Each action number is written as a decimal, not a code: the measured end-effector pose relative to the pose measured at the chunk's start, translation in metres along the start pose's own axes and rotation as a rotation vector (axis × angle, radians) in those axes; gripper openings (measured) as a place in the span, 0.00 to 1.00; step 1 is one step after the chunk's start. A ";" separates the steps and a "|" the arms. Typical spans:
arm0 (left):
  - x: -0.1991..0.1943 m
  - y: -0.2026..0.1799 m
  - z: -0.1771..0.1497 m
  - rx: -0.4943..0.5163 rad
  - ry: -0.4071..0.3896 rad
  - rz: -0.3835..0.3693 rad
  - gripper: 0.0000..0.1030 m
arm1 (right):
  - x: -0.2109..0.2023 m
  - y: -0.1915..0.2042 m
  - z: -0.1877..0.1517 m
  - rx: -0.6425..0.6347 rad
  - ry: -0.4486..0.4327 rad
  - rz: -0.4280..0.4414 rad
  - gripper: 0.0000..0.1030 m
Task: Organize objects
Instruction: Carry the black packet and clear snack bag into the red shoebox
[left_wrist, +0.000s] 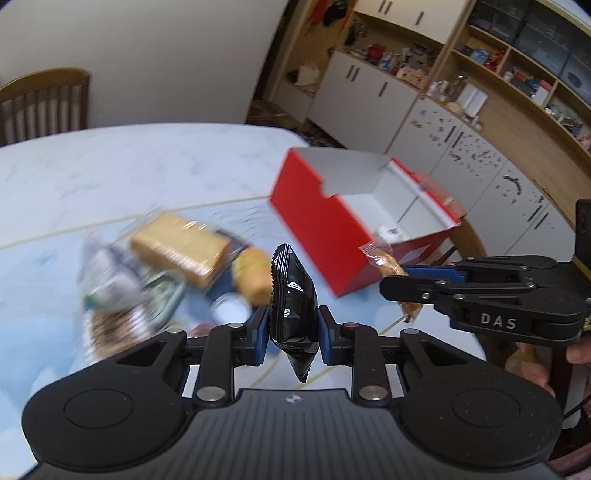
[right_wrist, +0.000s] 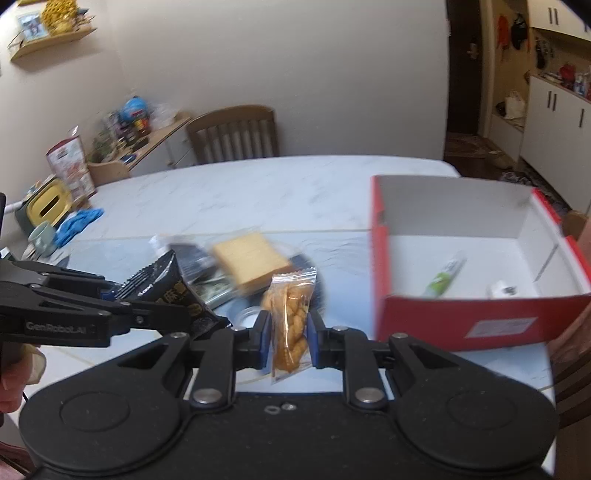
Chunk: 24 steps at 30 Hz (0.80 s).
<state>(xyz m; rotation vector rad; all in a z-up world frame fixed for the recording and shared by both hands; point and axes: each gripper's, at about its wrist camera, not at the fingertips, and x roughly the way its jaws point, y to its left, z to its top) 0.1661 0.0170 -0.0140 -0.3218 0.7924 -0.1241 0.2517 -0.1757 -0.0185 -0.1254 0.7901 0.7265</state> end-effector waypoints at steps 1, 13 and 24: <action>0.004 -0.006 0.006 0.008 -0.002 -0.011 0.25 | -0.002 -0.008 0.003 0.006 -0.005 -0.007 0.19; 0.067 -0.073 0.055 0.086 0.013 -0.061 0.25 | -0.008 -0.093 0.021 0.055 -0.052 -0.076 0.19; 0.126 -0.114 0.091 0.129 0.036 -0.037 0.25 | 0.006 -0.160 0.031 0.086 -0.040 -0.130 0.19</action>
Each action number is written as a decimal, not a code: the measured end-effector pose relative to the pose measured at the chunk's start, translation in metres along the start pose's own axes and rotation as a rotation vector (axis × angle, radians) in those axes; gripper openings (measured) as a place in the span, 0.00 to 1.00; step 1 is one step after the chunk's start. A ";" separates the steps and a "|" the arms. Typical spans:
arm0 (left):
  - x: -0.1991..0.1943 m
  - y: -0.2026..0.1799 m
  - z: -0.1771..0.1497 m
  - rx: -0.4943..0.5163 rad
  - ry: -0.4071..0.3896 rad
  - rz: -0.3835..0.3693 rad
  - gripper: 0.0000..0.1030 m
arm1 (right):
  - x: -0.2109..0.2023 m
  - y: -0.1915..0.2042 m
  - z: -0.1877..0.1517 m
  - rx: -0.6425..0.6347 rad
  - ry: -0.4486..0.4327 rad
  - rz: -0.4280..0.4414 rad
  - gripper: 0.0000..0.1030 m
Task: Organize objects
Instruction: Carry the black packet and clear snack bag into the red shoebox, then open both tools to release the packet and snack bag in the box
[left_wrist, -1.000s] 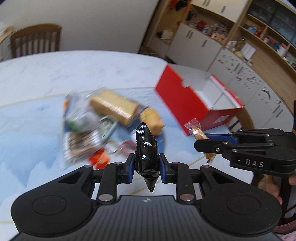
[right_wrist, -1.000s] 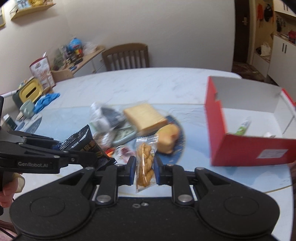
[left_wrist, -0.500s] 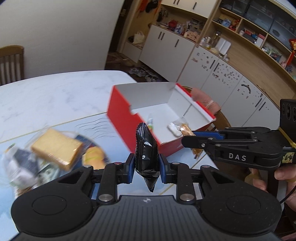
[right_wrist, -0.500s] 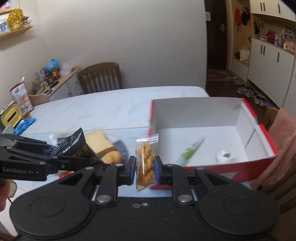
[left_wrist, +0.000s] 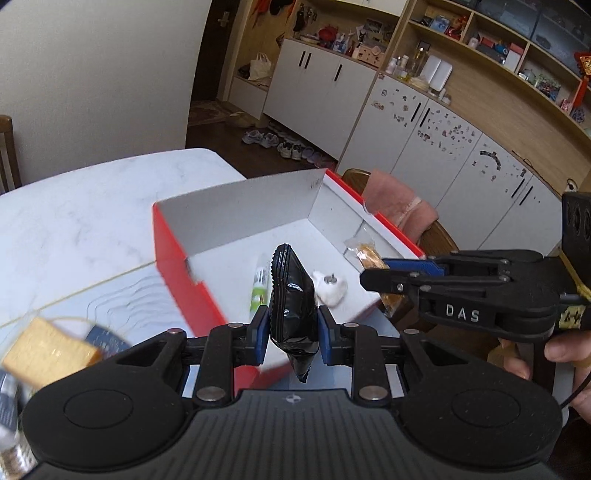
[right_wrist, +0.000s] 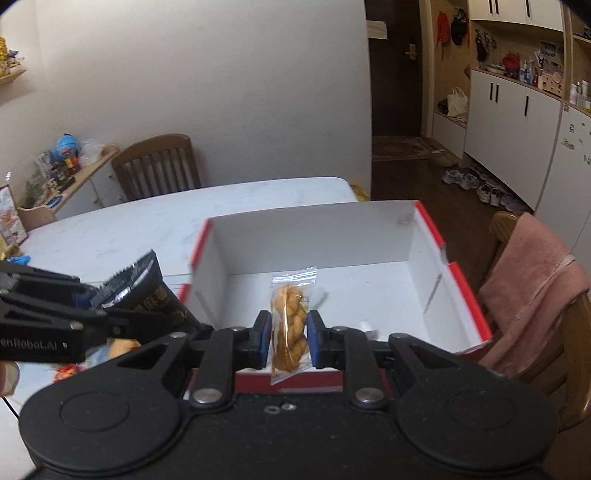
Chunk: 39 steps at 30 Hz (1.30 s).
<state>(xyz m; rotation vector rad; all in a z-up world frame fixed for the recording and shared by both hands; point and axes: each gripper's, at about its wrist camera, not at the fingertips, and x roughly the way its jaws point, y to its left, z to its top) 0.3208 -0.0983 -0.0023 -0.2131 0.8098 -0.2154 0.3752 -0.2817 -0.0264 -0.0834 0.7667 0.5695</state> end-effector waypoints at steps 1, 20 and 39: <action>0.006 -0.001 0.005 -0.003 0.003 0.006 0.25 | 0.003 -0.005 0.002 0.003 0.005 -0.003 0.19; 0.130 0.014 0.061 0.022 0.206 0.167 0.25 | 0.086 -0.044 0.015 -0.013 0.177 -0.018 0.19; 0.190 0.013 0.073 0.146 0.391 0.224 0.25 | 0.138 -0.033 0.012 -0.107 0.344 0.017 0.19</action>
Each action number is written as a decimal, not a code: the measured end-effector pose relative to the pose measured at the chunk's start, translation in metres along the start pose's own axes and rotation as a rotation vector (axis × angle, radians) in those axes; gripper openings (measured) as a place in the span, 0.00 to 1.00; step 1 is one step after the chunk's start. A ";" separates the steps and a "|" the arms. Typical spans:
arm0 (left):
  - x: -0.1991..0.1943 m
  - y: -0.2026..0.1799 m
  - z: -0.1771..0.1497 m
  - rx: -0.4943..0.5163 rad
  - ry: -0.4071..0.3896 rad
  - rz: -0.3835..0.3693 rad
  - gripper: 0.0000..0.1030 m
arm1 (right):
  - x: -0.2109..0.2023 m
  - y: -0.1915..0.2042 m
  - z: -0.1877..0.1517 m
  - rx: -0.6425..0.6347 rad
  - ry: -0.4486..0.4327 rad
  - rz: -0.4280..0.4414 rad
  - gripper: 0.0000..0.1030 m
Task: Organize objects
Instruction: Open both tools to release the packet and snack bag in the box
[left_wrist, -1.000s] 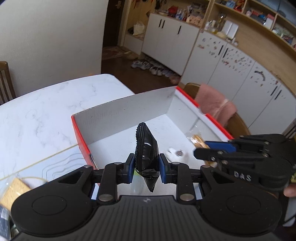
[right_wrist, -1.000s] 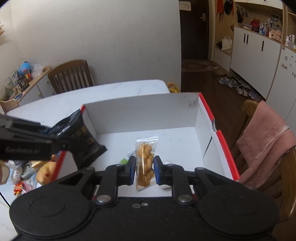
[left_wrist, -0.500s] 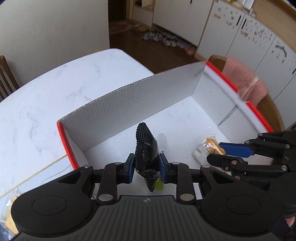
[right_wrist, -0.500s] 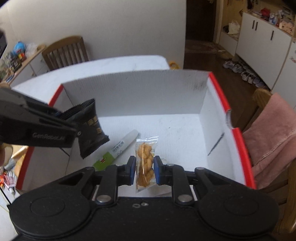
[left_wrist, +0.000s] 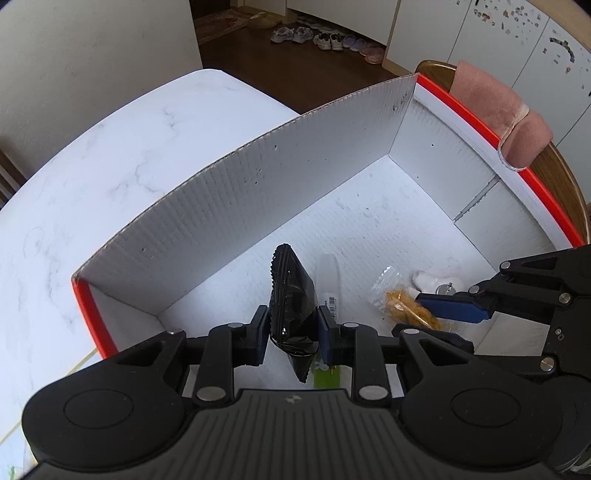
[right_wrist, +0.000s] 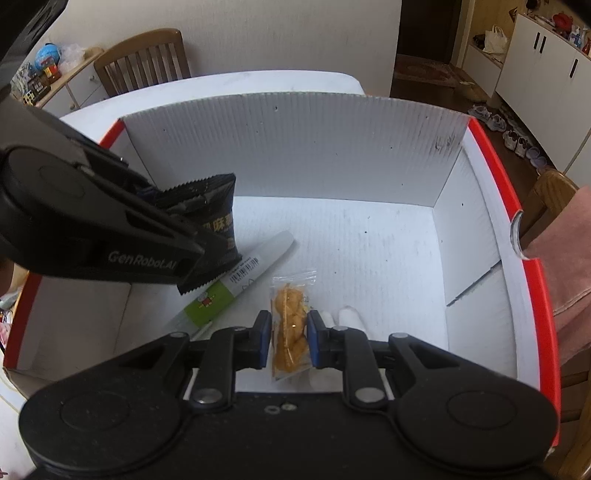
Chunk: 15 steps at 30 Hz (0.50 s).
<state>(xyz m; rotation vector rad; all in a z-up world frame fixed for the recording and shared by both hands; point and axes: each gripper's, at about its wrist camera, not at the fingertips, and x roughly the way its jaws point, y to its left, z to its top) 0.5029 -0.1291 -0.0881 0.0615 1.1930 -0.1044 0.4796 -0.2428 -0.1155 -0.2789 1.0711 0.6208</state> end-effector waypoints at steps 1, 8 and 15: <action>0.001 0.000 0.001 0.003 0.000 0.003 0.25 | 0.001 0.000 0.000 -0.001 0.007 0.002 0.19; 0.007 0.001 0.007 0.002 0.008 0.005 0.25 | 0.003 0.004 0.000 -0.033 0.045 -0.029 0.19; 0.010 0.003 0.004 0.011 0.020 0.018 0.39 | 0.006 0.003 0.002 -0.038 0.063 -0.032 0.19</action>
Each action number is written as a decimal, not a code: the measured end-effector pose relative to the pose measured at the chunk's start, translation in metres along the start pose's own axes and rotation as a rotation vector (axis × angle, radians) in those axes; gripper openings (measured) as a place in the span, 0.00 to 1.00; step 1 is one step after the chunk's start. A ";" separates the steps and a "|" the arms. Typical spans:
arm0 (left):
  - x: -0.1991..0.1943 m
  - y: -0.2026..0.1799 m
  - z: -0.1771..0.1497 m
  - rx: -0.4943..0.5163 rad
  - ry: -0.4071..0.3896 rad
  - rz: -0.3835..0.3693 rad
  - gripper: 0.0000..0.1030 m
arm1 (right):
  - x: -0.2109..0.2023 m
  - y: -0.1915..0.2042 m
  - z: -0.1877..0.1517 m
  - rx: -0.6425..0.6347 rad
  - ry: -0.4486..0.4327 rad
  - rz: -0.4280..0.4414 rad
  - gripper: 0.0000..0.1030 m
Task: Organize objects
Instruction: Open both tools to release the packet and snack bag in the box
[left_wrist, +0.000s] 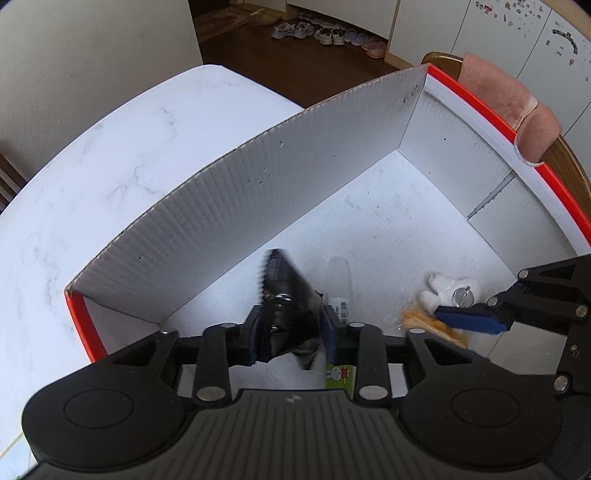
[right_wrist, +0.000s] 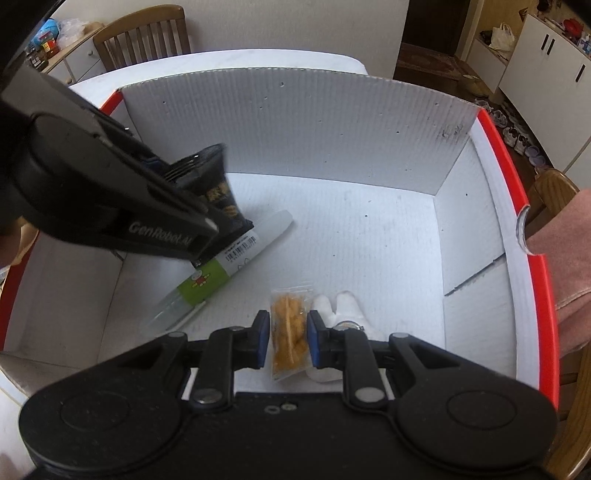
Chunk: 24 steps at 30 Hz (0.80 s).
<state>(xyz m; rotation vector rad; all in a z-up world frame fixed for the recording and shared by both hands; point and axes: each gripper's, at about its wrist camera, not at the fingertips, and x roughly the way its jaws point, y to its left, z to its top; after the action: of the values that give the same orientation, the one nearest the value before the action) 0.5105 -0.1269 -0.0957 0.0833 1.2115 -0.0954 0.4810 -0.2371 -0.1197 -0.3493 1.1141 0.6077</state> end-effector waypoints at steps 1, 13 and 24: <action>-0.001 0.000 -0.001 0.002 -0.004 0.002 0.52 | 0.000 -0.001 0.000 0.004 0.000 0.002 0.19; -0.032 -0.001 -0.018 0.030 -0.085 -0.015 0.62 | -0.026 -0.006 -0.007 0.037 -0.062 0.029 0.22; -0.075 0.004 -0.041 -0.002 -0.185 -0.045 0.62 | -0.066 -0.003 -0.016 0.043 -0.153 0.058 0.24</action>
<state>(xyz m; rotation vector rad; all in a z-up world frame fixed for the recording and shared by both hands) 0.4464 -0.1157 -0.0395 0.0450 1.0286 -0.1381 0.4513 -0.2659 -0.0665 -0.2301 0.9913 0.6503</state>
